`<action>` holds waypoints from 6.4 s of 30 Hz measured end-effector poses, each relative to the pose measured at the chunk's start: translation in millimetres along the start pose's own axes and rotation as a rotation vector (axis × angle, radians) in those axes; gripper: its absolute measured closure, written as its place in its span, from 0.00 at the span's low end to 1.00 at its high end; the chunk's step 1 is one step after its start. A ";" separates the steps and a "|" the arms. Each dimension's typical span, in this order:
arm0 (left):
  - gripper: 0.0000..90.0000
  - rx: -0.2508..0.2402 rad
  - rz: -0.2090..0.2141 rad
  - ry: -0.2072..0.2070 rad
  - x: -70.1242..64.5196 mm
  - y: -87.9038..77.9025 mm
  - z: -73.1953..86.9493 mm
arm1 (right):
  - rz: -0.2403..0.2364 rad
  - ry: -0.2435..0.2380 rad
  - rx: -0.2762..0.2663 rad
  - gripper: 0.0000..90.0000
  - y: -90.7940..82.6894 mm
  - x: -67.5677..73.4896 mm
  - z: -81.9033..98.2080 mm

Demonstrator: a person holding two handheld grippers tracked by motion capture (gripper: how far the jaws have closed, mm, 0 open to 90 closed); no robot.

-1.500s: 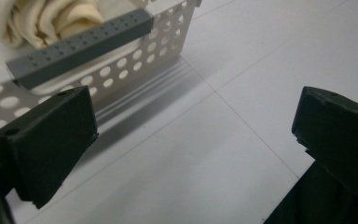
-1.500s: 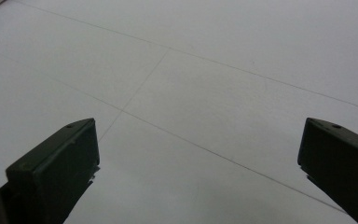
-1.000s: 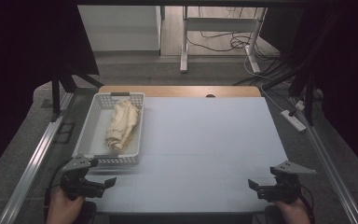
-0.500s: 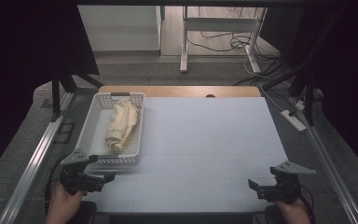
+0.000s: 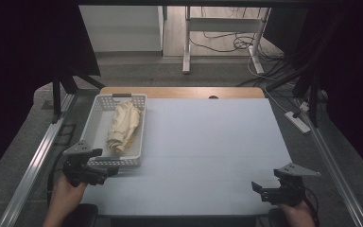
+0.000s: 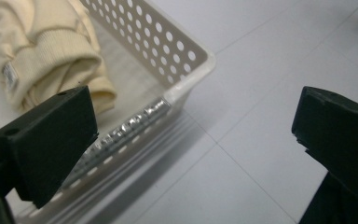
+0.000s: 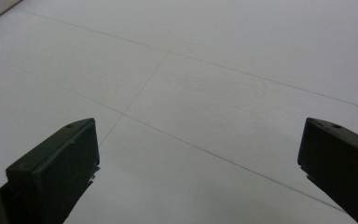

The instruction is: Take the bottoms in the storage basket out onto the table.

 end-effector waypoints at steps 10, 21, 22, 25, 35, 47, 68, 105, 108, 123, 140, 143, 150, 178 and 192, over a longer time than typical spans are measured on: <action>0.00 0.019 -0.023 -0.009 11.5 8.6 -7.3 | -0.003 0.007 -0.001 0.00 -0.3 -0.2 0.0; 0.00 0.032 -0.067 -0.005 22.4 18.0 -18.8 | -0.003 0.005 0.001 0.00 0.1 -0.2 0.0; 0.00 0.040 -0.077 -0.005 24.5 19.8 -20.6 | -0.003 0.004 0.002 0.00 0.3 -0.1 0.0; 0.00 0.046 -0.081 -0.016 28.9 22.8 -24.1 | -0.003 0.002 0.004 0.00 0.4 0.0 0.1; 0.00 0.061 -0.098 -0.057 41.1 28.8 -30.4 | -0.005 0.005 0.007 0.00 0.7 -0.1 0.1; 0.00 0.083 -0.144 -0.096 58.4 39.8 -39.5 | -0.009 0.007 0.009 0.00 1.2 -0.1 0.1; 0.00 0.142 -0.201 -0.103 85.3 68.4 -54.0 | -0.018 0.007 0.013 0.00 1.6 -0.2 0.2; 0.00 0.292 -0.213 -0.110 114.5 127.5 -74.5 | -0.032 0.011 0.016 0.00 1.8 -0.6 0.3; 0.00 0.315 -0.213 -0.104 115.0 133.9 -74.4 | -0.033 0.012 0.015 0.00 1.6 -0.5 0.4; 0.00 0.388 -0.193 -0.122 119.3 154.0 -71.3 | -0.038 0.011 0.016 0.00 1.7 -0.3 0.4; 0.00 0.462 -0.180 -0.124 119.8 171.1 -63.1 | -0.041 0.009 0.019 0.00 1.9 -0.1 0.5; 0.00 0.475 -0.181 -0.117 118.4 173.5 -62.4 | -0.042 0.009 0.019 0.00 1.9 0.0 0.5; 0.05 0.503 -0.195 -0.082 114.7 175.4 -61.4 | -0.042 0.008 0.019 0.00 1.9 0.2 0.6; 0.50 0.482 -0.197 -0.103 111.8 164.3 -67.6 | -0.045 0.003 0.025 0.00 2.2 0.5 0.9; 0.53 0.437 -0.179 -0.113 113.9 152.4 -69.6 | -0.046 0.006 0.024 0.00 2.4 0.2 0.8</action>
Point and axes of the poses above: each handheld gripper's, and its own axes: y roughly forward along the jaws, z roughly out of its underside, x roughly to its left, the point moved 5 cm from there along y, roughly forward along the jaws, and after that the axes turned 8 degrees about -z, right-handed, at the moved point
